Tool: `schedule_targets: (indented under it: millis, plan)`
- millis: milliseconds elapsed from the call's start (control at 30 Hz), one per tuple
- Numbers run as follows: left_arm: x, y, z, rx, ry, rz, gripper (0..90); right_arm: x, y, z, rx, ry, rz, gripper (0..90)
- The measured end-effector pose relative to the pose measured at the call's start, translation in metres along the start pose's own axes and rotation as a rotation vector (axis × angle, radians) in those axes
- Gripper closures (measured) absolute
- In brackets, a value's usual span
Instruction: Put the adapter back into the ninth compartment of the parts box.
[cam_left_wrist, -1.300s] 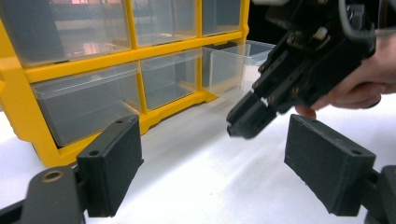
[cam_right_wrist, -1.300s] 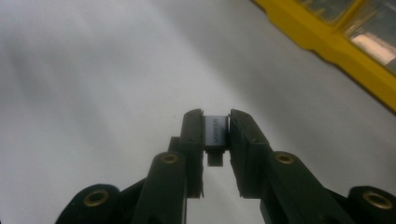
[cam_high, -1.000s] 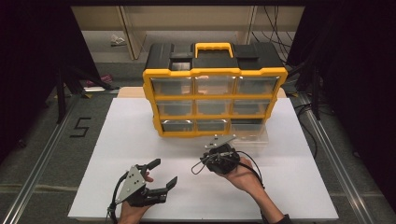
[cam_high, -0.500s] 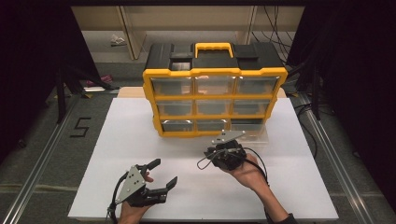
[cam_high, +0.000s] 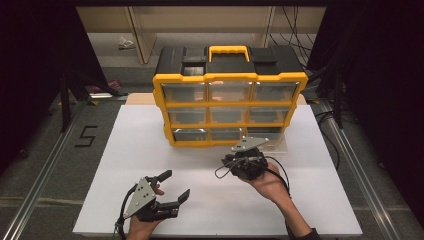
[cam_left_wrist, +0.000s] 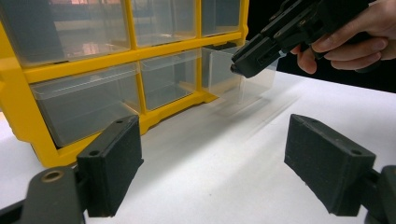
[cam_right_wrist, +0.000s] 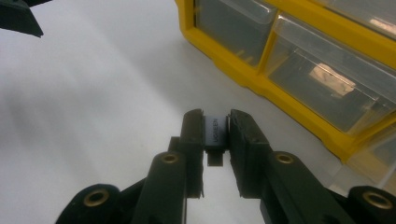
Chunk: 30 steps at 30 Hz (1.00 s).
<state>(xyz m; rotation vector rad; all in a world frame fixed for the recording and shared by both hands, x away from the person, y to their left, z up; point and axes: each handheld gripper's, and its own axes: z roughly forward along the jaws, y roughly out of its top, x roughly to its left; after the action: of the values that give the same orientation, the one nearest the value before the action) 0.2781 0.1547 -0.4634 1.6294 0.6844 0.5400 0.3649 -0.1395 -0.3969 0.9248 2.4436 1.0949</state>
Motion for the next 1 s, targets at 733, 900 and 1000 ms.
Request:
schedule_targets:
  millis: [733, 900, 1000]
  plan:
    - [0.000, 0.000, 0.000, -0.001, -0.001, 0.000, 18.6, -0.012, 0.001, -0.014, -0.046, -0.028, 0.027, 76.4]
    - [0.000, 0.000, 0.000, -0.002, -0.003, -0.001, 18.6, -0.016, 0.002, -0.019, -0.061, -0.035, 0.034, 76.4]
    - [0.000, 0.000, 0.000, -0.002, -0.002, -0.001, 18.6, -0.018, 0.002, -0.020, -0.066, -0.038, 0.039, 76.5]
